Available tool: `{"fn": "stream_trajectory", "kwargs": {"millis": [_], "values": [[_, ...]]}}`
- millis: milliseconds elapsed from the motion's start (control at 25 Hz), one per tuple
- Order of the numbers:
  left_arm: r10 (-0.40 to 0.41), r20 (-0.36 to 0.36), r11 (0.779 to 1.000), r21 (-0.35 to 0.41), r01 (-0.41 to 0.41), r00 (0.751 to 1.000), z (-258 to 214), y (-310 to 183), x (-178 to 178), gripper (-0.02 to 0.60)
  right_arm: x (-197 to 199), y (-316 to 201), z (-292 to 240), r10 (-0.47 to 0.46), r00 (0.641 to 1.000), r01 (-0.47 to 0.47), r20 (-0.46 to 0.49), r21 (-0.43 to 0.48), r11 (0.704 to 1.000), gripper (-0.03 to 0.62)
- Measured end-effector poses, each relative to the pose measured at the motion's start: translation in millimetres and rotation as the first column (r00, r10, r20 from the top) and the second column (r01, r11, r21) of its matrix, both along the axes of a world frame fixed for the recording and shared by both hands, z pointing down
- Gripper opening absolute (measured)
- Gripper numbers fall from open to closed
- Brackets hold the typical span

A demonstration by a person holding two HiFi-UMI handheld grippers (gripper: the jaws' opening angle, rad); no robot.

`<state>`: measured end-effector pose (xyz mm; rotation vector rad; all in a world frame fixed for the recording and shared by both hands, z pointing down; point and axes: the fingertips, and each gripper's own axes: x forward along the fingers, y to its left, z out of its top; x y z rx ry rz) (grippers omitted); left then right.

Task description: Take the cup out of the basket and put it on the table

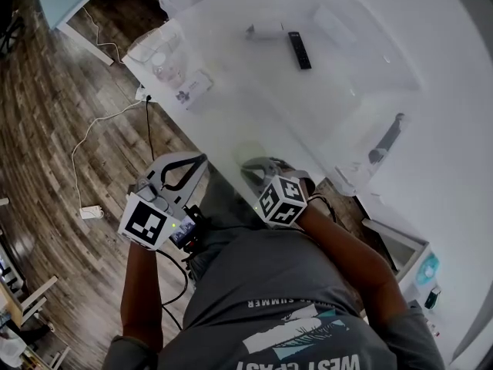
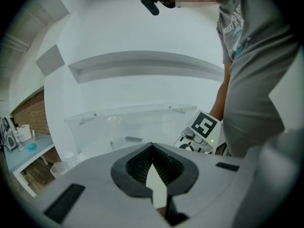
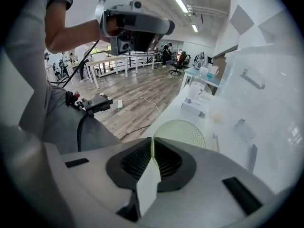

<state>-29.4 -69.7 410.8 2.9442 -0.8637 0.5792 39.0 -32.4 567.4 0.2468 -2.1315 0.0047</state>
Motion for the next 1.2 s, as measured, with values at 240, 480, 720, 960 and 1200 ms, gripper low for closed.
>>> {"fn": "stream_trajectory", "kwargs": {"millis": [240,480,720,960,1200], "values": [[0.009,0.001,1.0,-0.01,-0.009,1.0,2,-1,-1,0.009,3,1,21,-0.004,0.999,0.002,-0.051,-0.033,0.999,0.032],[0.014,0.006,1.0,-0.019,-0.013,1.0,4,-1,-4,0.009,5,5,31,-0.018,0.996,0.013,-0.092,-0.054,0.998,0.032],[0.027,0.012,0.999,-0.018,-0.027,1.0,2,-1,-4,0.009,5,6,31,-0.031,0.994,0.025,-0.109,-0.056,0.998,0.04],[0.044,0.033,0.999,0.001,-0.044,0.998,-9,1,-2,0.009,1,6,4,-0.015,0.999,0.014,-0.049,-0.035,0.999,0.061],[0.07,0.064,0.996,0.049,-0.073,0.996,-33,6,3,0.009,-6,6,-86,0.032,0.986,-0.043,0.162,0.064,0.997,0.047]]}}
